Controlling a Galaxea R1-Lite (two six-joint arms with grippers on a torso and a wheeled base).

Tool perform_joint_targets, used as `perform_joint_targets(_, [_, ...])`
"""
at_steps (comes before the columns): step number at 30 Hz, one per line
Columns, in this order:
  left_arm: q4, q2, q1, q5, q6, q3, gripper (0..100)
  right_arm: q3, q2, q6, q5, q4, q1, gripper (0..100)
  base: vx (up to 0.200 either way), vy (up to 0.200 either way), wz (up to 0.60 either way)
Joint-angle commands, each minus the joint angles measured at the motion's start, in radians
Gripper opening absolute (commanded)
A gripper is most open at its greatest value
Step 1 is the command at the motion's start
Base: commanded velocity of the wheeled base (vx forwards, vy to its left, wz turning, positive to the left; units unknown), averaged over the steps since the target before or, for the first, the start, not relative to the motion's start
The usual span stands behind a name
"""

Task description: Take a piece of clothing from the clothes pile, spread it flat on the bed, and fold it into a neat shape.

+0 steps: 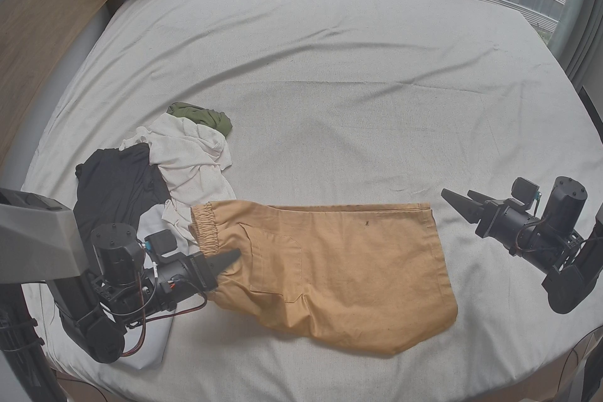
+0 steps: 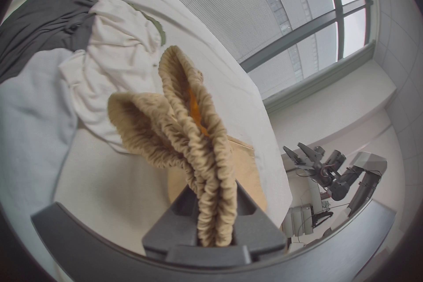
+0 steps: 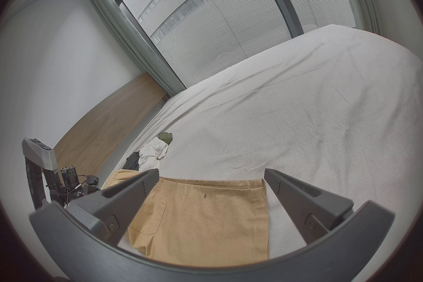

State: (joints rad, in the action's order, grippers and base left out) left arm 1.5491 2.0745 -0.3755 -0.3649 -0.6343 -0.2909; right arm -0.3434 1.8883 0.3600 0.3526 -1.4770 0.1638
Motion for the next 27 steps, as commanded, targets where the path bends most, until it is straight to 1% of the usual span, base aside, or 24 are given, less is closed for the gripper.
perform_joint_targets(1, [0.000, -0.013, -0.060, 0.001, -0.001, -0.031, 0, 0.000, 0.002, 0.000, 0.000, 0.000, 0.000, 100, 0.000, 0.000, 0.00])
perform_joint_targets(9, [-0.001, -0.005, -0.132, 0.001, -0.002, -0.080, 0, -0.002, 0.002, 0.000, 0.000, 0.000, 0.002, 100, 0.000, 0.000, 0.00])
perform_joint_targets(11, [-0.001, -0.005, -0.138, 0.000, -0.002, -0.080, 0, -0.002, 0.002, 0.000, 0.000, 0.000, 0.002, 100, 0.000, 0.000, 0.00])
perform_joint_targets(12, [-0.001, -0.002, -0.158, 0.001, -0.002, -0.094, 0, -0.002, 0.002, -0.001, 0.000, 0.000, 0.002, 100, 0.000, 0.000, 0.00])
perform_joint_targets(16, [-0.001, 0.003, -0.180, 0.006, -0.005, -0.128, 0, -0.002, 0.002, -0.001, 0.000, 0.000, 0.003, 100, 0.000, 0.000, 0.00])
perform_joint_targets(18, [-0.006, 0.004, -0.189, 0.015, -0.015, -0.148, 0, -0.002, 0.002, -0.001, 0.000, 0.000, 0.003, 100, 0.000, 0.000, 0.00])
perform_joint_targets(19, [-0.001, 0.021, -0.209, 0.021, -0.030, -0.174, 0, -0.003, 0.002, -0.001, 0.000, 0.000, 0.003, 100, 0.000, 0.000, 0.00])
perform_joint_targets(23, [-0.001, 0.036, -0.255, 0.021, -0.076, -0.205, 0, -0.005, 0.002, -0.001, 0.000, 0.000, 0.003, 100, 0.000, 0.000, 0.00])
perform_joint_targets(27, [-0.001, 0.059, -0.286, 0.034, -0.088, -0.238, 0, -0.006, 0.002, -0.001, 0.000, 0.000, 0.003, 100, 0.000, 0.000, 0.00])
